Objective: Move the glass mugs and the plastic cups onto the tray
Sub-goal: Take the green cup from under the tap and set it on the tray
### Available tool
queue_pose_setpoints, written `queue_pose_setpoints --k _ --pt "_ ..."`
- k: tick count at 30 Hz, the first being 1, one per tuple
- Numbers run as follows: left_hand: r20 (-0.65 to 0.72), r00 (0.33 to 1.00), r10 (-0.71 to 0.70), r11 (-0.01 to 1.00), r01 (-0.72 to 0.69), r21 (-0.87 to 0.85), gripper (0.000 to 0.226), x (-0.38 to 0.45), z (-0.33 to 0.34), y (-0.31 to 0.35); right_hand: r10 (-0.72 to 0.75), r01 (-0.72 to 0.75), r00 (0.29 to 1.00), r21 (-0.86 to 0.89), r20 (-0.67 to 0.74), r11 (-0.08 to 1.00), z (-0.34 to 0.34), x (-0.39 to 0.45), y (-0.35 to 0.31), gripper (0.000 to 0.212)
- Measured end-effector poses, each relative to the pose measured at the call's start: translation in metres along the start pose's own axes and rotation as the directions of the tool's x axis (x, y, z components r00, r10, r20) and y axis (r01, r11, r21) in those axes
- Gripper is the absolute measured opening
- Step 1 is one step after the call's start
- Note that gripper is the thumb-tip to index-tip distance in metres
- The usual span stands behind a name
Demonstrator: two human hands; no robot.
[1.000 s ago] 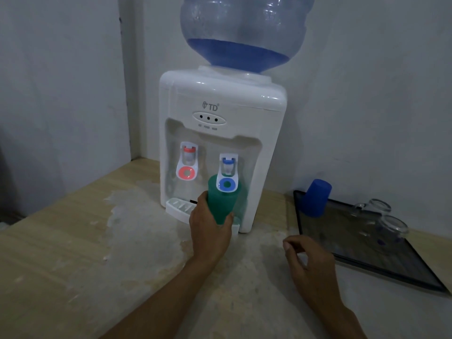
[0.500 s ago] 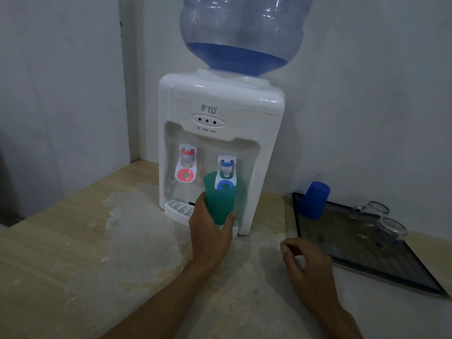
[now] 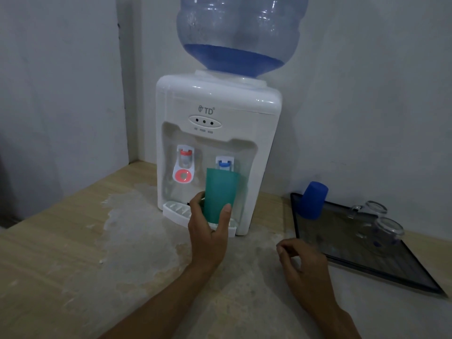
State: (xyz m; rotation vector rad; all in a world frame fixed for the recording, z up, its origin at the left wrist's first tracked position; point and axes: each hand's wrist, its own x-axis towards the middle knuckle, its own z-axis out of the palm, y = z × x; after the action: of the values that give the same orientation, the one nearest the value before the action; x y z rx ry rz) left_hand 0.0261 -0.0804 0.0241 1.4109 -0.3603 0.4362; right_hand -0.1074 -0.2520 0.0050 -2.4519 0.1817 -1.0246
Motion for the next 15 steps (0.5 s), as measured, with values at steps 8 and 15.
queue_pose_setpoints --k 8,15 --pt "-0.021 0.994 -0.111 0.994 0.11 -0.024 0.055 -0.029 0.013 0.01 -0.001 0.002 1.0 -0.015 0.031 1.0 0.001 0.0 0.002 0.01" --pt "-0.087 0.986 -0.144 0.988 0.139 -0.064 0.057 -0.04 0.018 0.019 -0.013 0.013 0.998 -0.005 0.056 1.0 0.001 0.0 0.002 0.01"
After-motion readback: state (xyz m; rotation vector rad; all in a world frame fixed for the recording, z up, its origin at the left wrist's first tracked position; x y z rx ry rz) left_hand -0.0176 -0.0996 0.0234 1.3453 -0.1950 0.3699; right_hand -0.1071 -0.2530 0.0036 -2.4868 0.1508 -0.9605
